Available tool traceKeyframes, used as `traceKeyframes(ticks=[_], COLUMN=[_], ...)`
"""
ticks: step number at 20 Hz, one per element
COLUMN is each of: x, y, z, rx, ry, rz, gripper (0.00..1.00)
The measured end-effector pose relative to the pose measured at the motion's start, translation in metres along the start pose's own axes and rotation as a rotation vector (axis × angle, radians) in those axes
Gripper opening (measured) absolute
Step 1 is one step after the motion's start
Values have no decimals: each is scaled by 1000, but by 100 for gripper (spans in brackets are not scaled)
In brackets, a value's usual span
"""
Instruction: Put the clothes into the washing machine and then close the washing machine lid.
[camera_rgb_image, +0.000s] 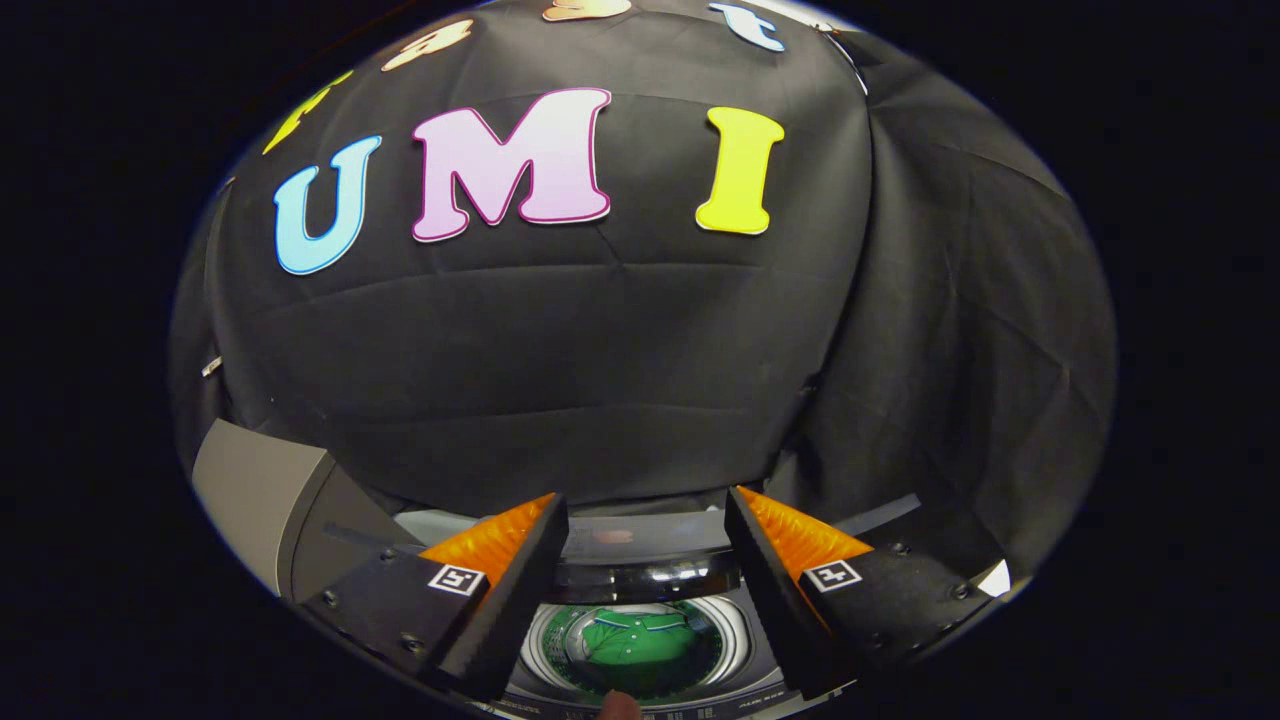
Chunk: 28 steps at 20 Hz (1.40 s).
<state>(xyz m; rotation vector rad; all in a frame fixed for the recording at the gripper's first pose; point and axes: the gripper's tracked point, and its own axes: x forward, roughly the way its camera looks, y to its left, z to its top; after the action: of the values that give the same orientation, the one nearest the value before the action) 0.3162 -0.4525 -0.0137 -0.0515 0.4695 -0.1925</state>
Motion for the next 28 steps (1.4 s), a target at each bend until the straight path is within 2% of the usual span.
traceKeyframes(ticks=[13, 18, 20, 28], x=[-14, -21, -16, -13], y=[-1, 3, 1, -9], z=[-12, -31, -50, -180], rx=[5, -4, 10, 27], ry=[-28, 12, 54, 321], rz=[0, 21, 21, 19], gripper=[100, 99, 99, 99])
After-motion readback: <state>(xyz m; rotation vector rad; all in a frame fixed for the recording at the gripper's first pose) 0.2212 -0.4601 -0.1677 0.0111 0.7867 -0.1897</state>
